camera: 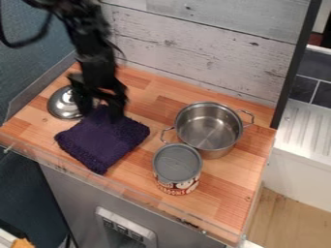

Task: Picked up the lid and placed it on the silver pot

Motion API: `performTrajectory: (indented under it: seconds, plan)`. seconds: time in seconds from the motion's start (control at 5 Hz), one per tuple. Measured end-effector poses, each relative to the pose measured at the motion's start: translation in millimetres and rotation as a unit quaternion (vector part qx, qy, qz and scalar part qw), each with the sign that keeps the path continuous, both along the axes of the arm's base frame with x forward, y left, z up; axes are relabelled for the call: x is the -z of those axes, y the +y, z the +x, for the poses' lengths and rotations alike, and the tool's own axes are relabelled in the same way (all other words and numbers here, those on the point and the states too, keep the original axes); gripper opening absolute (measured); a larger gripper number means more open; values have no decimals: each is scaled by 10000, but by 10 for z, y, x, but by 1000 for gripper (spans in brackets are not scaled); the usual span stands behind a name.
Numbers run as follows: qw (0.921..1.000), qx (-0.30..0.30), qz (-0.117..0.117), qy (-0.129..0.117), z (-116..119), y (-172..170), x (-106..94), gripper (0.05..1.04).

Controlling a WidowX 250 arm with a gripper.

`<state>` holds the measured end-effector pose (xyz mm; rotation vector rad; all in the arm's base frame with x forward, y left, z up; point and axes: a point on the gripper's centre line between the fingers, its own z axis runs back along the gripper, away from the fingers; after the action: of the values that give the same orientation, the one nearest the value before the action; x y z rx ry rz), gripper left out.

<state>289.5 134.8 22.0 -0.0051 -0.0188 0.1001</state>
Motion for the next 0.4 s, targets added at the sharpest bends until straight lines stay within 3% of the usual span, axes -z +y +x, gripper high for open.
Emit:
performTrajectory:
  seconds: [0.2, 0.4]
  plan:
    - [9983, -562, -112, -87, 105, 389, -5, 999]
    - [9968, -787, -64, -145, 149, 648, 30, 999]
